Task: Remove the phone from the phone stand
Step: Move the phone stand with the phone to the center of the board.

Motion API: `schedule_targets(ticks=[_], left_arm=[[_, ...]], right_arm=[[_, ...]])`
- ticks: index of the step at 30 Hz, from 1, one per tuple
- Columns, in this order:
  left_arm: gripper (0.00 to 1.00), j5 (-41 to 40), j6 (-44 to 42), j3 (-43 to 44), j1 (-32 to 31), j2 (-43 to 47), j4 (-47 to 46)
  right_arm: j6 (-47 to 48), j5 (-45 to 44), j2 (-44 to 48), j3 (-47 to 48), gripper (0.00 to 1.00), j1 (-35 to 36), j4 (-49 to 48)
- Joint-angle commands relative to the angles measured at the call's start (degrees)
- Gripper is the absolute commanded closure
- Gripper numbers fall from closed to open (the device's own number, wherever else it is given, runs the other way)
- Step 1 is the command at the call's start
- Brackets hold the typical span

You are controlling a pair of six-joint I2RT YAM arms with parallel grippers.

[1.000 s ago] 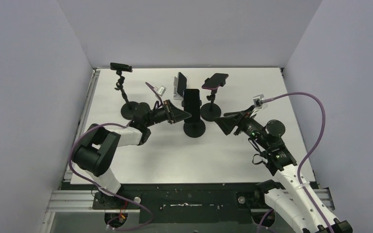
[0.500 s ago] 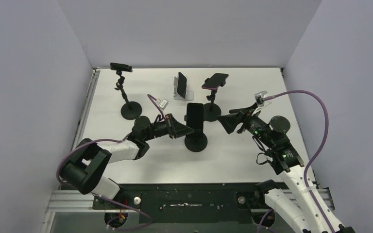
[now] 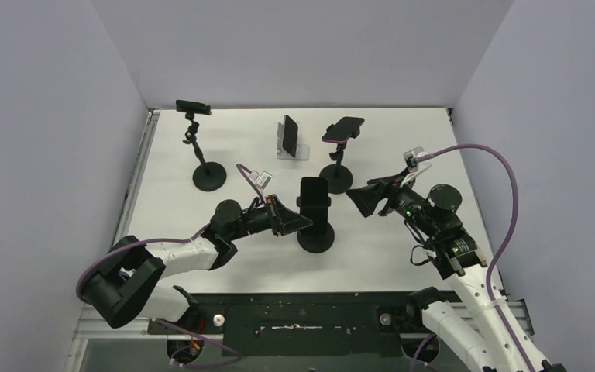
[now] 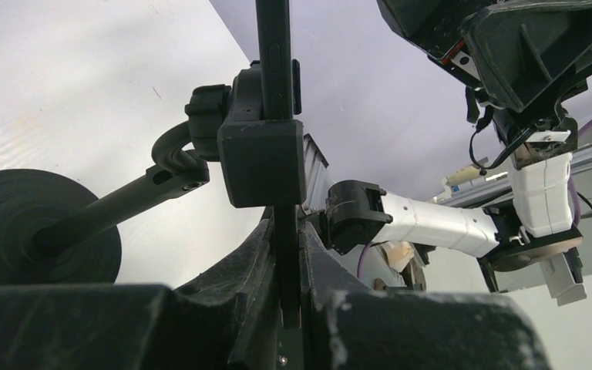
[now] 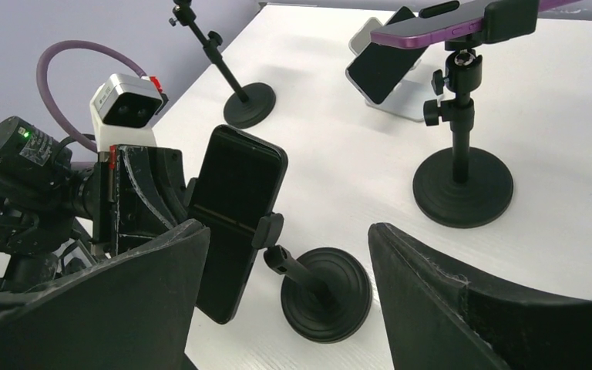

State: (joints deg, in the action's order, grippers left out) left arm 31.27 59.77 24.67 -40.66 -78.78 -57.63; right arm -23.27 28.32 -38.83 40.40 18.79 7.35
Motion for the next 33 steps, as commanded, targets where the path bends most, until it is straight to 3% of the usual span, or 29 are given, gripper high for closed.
schedule_targets(ticks=[1,10,15,27,33], left_arm=[[1.00,-3.03,-0.50,-0.50,-1.12,3.64,-4.62],[1.00,-5.51,-3.32,0.42,-0.97,3.43,1.73],[0.82,-5.52,-3.90,0.16,-0.90,2.94,2.44],[0.63,-5.84,-6.75,0.16,0.29,6.47,7.86],[0.47,-6.23,-7.47,-0.32,2.80,12.27,13.50]], right_arm=[[1.83,-1.04,-0.32,4.06,0.23,0.22,-0.14],[3.43,-2.32,-2.18,5.16,0.16,0.33,0.19],[4.47,-2.75,-2.93,5.77,0.14,0.29,0.78],[5.90,-4.93,-3.92,7.19,0.08,0.61,2.89],[0.16,-17.60,-5.54,8.49,0.00,0.64,4.63]])
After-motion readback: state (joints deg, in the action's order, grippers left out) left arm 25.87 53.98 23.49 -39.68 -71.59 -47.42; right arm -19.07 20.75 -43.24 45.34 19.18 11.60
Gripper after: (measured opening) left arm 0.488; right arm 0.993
